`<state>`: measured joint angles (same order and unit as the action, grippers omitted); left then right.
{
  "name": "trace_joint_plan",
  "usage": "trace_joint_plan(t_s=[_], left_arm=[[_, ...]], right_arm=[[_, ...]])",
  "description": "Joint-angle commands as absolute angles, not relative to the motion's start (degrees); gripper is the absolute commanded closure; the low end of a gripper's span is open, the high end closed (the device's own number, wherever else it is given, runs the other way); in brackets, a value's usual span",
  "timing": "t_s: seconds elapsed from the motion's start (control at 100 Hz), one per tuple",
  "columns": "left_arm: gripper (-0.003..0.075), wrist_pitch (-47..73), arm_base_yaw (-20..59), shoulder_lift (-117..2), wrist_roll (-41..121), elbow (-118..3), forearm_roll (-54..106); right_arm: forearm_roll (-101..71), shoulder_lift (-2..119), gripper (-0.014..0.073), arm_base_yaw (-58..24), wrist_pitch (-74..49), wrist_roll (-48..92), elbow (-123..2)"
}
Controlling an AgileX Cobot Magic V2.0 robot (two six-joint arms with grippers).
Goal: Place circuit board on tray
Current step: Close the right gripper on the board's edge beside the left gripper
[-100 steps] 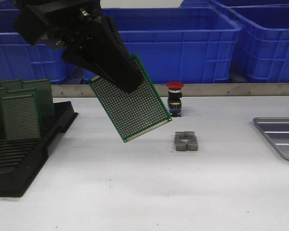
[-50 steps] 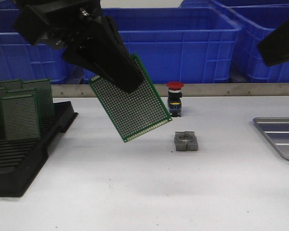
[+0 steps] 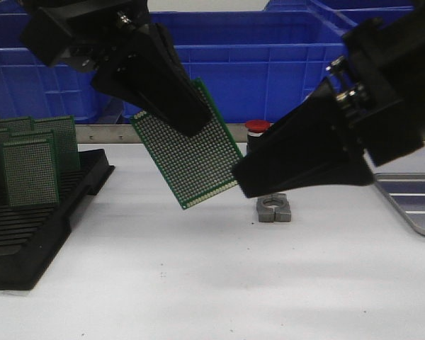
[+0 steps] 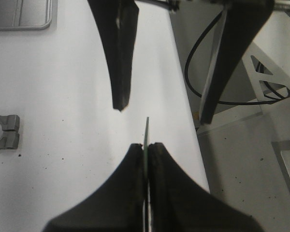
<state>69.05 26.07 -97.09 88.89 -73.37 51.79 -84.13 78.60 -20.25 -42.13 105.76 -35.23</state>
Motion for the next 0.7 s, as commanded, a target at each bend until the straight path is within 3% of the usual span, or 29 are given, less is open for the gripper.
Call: trace_joint_plan(t_s=[0.0,0.17,0.24,0.51,0.6,0.69], left_arm=[[0.074,73.63,26.59,-94.33,88.33,-74.96,55.72],[0.0741,73.63,26.59,-94.33,88.33,-74.96,55.72],[0.0741,73.63,26.59,-94.33,88.33,-74.96,55.72],[0.074,72.06,26.59,-94.33,88.33,-74.96,55.72],[0.0734,71.81,26.59,-94.33,88.33,-74.96,55.72],[0.0675,71.91,26.59,-94.33,88.33,-74.96,55.72]], right_arm=[[-90.65,79.27,0.0184,-21.29,-43.75,109.18,-36.99],[-96.4,81.65,0.0209,-21.68,-43.79,110.94,-36.99],[-97.33,82.49,0.0274,-21.68,-43.73,111.2,-36.99],[-97.84,83.2,0.0657,-21.68,-44.24,111.2,-36.99],[-97.84,83.2,0.0653,-21.68,-44.3,111.2,-36.99],[-97.84,83.2,0.0654,-21.68,-44.5,111.13,-36.94]])
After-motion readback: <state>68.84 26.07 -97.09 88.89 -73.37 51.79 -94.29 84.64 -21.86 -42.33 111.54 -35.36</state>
